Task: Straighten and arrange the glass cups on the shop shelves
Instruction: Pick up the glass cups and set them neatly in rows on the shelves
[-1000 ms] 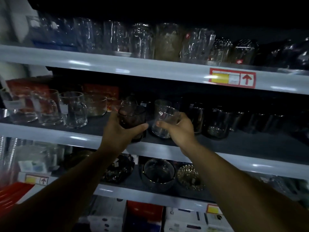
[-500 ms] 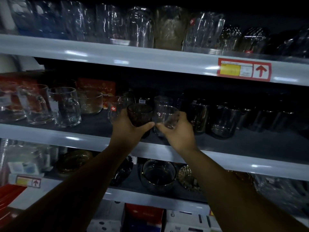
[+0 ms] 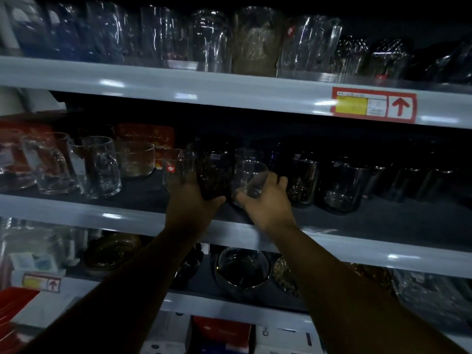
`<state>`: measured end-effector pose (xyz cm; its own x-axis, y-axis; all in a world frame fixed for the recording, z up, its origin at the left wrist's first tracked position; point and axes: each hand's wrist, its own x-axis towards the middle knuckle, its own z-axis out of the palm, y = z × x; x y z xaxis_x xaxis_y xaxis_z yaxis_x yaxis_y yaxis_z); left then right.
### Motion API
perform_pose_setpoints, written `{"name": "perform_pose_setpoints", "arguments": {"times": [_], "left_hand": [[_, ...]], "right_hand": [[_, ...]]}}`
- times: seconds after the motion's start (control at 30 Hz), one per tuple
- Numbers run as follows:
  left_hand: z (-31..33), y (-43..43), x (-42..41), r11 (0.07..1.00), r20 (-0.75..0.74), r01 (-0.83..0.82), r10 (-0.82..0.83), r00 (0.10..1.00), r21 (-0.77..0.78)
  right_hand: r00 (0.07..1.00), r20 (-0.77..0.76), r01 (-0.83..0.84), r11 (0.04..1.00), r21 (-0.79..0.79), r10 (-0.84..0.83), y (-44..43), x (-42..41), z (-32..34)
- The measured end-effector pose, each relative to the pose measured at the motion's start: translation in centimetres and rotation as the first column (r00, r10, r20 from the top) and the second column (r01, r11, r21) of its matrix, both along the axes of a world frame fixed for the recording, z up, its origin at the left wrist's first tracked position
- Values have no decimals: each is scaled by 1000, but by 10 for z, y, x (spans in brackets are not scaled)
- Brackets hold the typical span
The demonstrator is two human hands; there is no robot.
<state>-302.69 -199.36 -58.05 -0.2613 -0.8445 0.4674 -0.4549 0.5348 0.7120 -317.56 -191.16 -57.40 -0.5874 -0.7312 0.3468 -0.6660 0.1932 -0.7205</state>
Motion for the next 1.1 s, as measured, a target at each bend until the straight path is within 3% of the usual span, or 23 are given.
{"name": "perform_pose_setpoints", "arguments": {"times": [0.23, 0.57, 0.8, 1.1], "left_hand": [[-1, 5, -12, 998, -140, -65, 60, 988, -25], [-10, 3, -13, 995, -81, -100, 100, 992, 1], [-19, -10, -17, 979, 37, -178, 182, 983, -95], [-18, -9, -20, 972, 23, -220, 223, 975, -83]], "right_hand": [[994, -57, 84, 994, -70, -88, -4, 3, -3], [993, -33, 109, 991, -72, -111, -7, -1, -2], [990, -46, 133, 988, -78, -137, -8, 1, -5], [987, -74, 137, 987, -85, -144, -9, 1, -7]]}}
